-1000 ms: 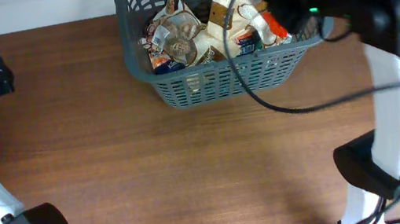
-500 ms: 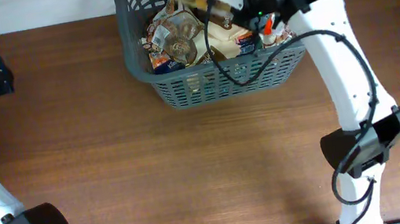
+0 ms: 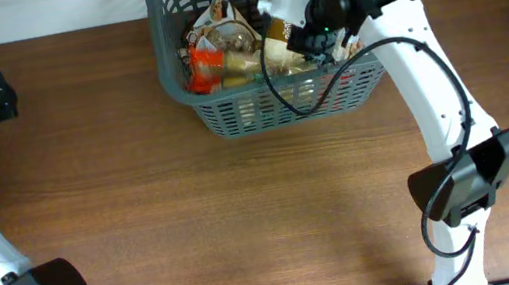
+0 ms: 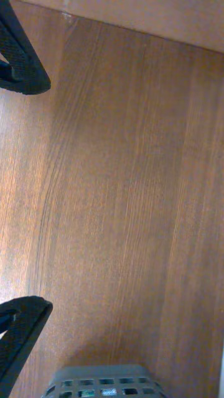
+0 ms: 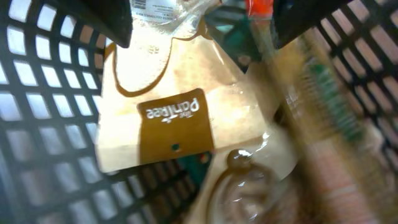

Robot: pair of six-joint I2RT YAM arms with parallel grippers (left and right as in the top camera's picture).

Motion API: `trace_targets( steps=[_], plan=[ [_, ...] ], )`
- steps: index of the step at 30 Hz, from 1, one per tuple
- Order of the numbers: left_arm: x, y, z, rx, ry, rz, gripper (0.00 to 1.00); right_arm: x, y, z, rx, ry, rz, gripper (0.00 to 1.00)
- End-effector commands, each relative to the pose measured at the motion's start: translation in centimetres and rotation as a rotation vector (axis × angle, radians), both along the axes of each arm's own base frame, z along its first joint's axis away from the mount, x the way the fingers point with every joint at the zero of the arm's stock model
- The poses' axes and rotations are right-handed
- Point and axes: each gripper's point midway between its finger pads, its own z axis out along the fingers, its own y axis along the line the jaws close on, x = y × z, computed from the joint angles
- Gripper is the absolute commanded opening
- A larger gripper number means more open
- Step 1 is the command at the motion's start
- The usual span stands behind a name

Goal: Pack container
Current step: 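Carry the spaghetti pack over the basket and release it inside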

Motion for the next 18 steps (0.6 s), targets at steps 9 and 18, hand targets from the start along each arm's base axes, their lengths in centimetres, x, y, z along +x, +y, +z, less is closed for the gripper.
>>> trace_targets(
  steps=[9, 18],
  plan=[
    [-0.3, -0.1, 0.5, -0.005, -0.013, 0.012, 0.99, -3.2, -7.3, 20.2, 0.533, -0.298, -0.586, 0.67],
    [-0.3, -0.1, 0.5, -0.005, -0.013, 0.012, 0.99, -6.9, -18.1, 23.4, 0.513, -0.399, -0.815, 0.99]
  ],
)
